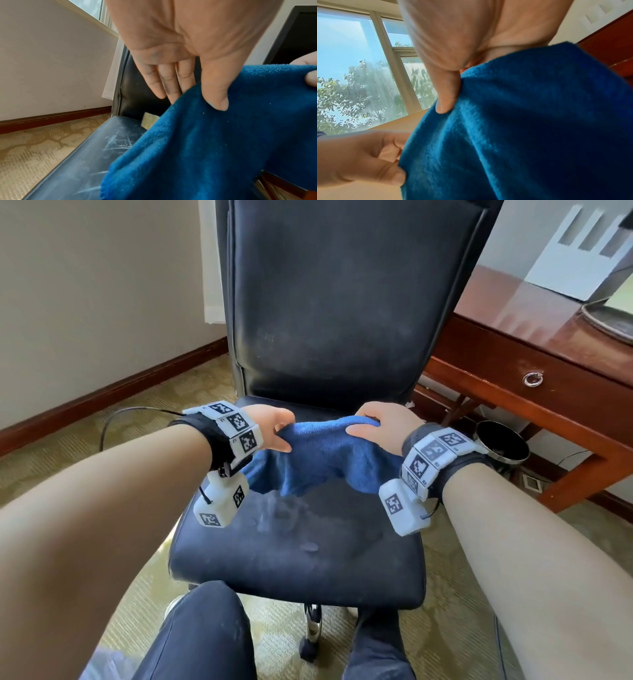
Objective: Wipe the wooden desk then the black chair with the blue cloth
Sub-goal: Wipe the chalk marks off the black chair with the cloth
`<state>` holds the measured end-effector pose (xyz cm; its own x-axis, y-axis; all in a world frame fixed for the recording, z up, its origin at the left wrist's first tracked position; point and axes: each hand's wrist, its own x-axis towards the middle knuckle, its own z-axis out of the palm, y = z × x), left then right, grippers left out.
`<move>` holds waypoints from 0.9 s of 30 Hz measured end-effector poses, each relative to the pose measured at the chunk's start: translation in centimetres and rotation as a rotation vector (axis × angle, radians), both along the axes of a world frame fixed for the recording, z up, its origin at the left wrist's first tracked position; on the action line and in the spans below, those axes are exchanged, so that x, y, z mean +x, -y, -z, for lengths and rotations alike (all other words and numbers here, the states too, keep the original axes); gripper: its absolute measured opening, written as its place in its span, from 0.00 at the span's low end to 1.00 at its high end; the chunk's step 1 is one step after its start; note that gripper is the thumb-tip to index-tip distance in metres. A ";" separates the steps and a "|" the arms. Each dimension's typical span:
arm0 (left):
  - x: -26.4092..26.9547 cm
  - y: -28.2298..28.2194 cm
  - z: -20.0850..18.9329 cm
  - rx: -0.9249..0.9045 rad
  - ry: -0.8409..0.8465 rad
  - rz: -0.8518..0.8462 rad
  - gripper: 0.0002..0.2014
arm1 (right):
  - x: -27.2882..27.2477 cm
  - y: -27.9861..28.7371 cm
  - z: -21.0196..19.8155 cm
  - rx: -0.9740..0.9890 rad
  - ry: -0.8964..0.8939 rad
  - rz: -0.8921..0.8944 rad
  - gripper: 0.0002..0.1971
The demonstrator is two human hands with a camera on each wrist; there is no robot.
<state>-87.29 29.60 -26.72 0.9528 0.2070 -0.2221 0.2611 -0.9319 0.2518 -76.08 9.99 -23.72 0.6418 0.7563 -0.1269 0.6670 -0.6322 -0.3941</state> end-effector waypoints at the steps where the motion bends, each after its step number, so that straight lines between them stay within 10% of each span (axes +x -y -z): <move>1: 0.2 0.0 0.2 0.000 -0.002 0.013 0.11 | -0.1 0.1 0.2 0.002 -0.012 0.000 0.10; 6: 1.6 -1.2 1.2 -0.020 0.051 0.060 0.15 | 0.4 -0.2 0.5 -0.030 -0.110 -0.056 0.06; 18: 2.9 -2.6 3.9 -0.743 0.083 -0.142 0.12 | 2.4 -3.6 1.1 -0.200 -0.404 -0.105 0.05; 23: -1.4 -6.6 9.6 -0.228 -0.314 -0.263 0.09 | 0.8 -7.8 9.5 -0.317 0.039 -0.118 0.23; 27: -3.7 -8.3 13.4 -0.087 -0.352 -0.342 0.14 | -0.9 -7.2 14.4 -0.324 -0.048 0.028 0.24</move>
